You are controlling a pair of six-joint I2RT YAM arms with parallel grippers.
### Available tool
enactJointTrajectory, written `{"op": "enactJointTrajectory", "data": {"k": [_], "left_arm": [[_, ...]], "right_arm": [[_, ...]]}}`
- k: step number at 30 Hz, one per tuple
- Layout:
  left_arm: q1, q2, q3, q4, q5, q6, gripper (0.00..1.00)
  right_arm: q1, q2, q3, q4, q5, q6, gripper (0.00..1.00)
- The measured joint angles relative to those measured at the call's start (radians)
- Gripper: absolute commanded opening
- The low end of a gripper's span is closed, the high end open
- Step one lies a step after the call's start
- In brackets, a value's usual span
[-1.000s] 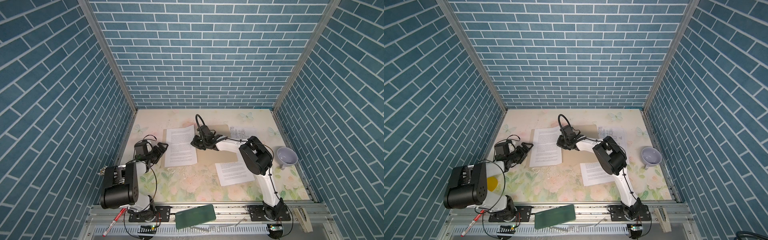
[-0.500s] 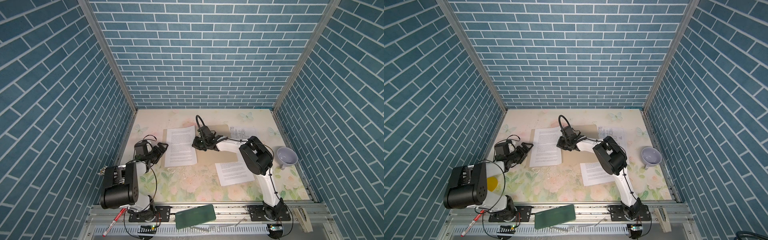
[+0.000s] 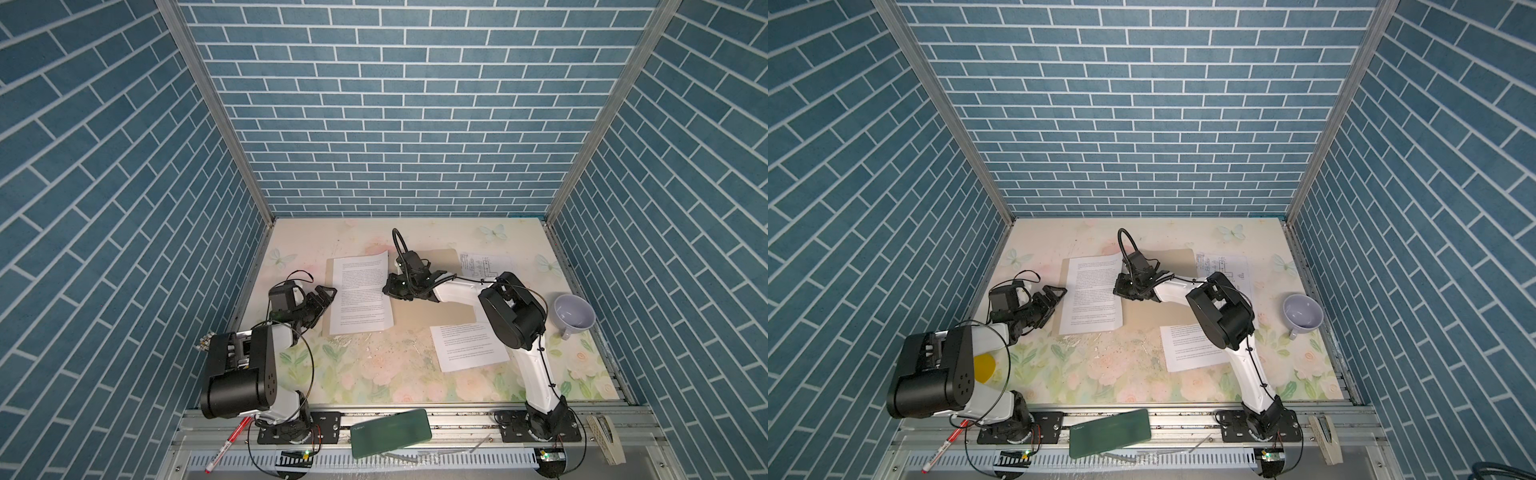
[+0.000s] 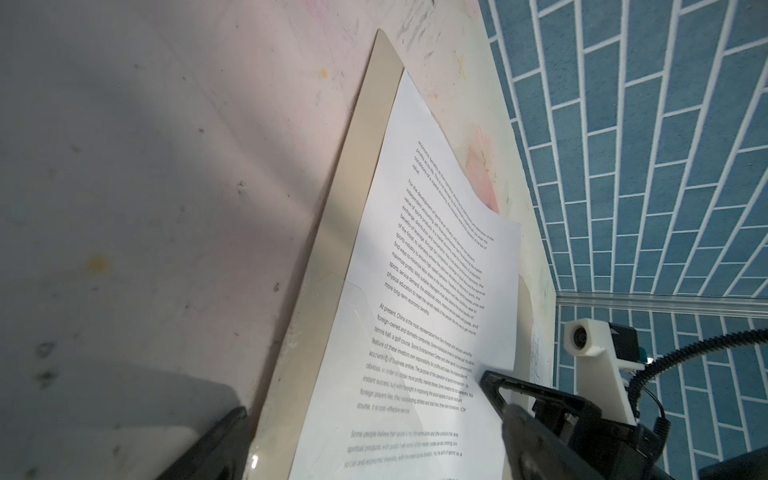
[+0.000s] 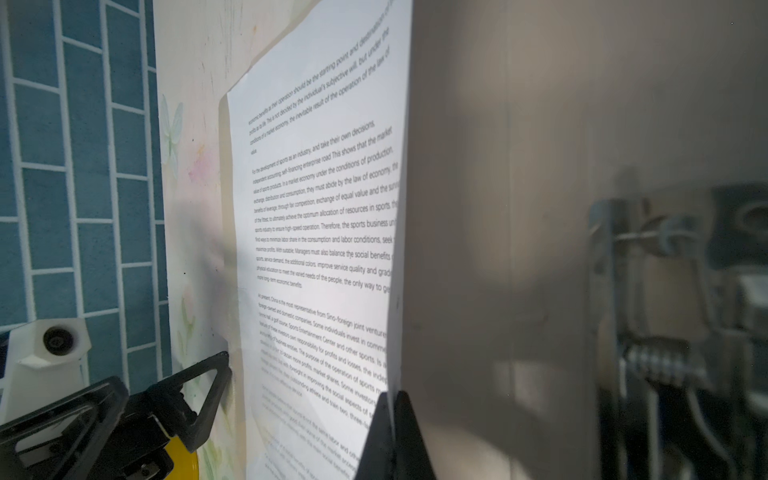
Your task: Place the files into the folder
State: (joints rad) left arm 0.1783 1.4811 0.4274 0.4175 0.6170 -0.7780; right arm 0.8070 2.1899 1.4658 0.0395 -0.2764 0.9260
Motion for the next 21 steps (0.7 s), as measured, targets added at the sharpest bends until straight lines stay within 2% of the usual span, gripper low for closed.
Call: {"op": "enactJointTrajectory", "data": {"k": [10,13,21], "left_arm": [[0.000,0.000,-0.001,0.002,0.002,0.000,0.96],[0.000,0.000,-0.001,0.002,0.002,0.000,0.96],[0.000,0.000,-0.002,0.003,0.002,0.000,0.96]], "right_arm": [[-0.002,0.016,0.001,0.016,-0.017,-0.008,0.02],[-0.003,0.019,0.002,0.010,-0.016,-0.009,0.06],[-0.005,0.019,0.004,-0.039,-0.004,-0.018,0.07]]}}
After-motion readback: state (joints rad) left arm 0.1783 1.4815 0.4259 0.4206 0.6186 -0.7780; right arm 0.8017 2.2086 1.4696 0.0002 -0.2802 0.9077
